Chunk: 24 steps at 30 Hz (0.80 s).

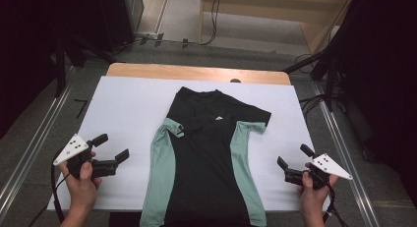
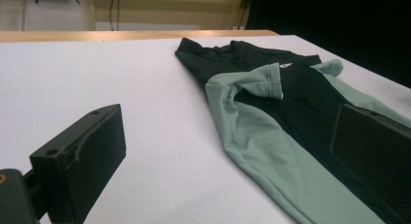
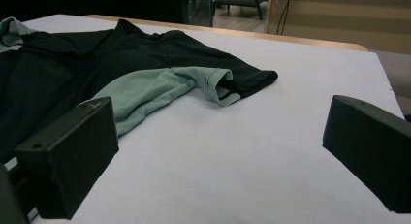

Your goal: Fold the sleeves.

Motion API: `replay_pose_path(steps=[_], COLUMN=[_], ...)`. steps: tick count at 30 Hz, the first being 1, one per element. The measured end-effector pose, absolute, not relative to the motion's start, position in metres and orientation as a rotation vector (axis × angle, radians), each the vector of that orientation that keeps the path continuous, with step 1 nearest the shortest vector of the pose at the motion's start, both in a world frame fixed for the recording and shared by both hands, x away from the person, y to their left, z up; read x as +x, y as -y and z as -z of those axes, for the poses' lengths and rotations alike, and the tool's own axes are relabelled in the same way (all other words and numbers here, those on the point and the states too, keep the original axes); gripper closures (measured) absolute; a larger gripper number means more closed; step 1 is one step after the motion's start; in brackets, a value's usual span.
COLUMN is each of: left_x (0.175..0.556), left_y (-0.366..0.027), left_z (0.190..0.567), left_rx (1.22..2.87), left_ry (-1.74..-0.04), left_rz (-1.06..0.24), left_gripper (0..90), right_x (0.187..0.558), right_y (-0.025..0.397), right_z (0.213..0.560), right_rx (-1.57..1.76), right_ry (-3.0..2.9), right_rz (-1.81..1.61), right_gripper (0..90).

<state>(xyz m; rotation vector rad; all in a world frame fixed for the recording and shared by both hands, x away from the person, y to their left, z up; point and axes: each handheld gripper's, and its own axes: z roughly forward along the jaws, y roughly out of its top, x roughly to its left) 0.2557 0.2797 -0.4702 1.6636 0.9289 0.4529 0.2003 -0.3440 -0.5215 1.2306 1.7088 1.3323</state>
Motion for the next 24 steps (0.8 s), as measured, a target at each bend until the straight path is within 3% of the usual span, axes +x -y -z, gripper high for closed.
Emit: replay_pose_path(steps=[24], left_x=[0.231], left_y=[-0.315], left_z=[0.481], left_rx=[1.65], left_ry=[-0.973], left_rz=[-0.569], left_gripper=[0.0], right_x=[0.199], right_y=[0.342], right_z=[0.518], right_rx=[1.262], right_ry=[-1.698], right_rz=[-1.302], right_gripper=[0.0])
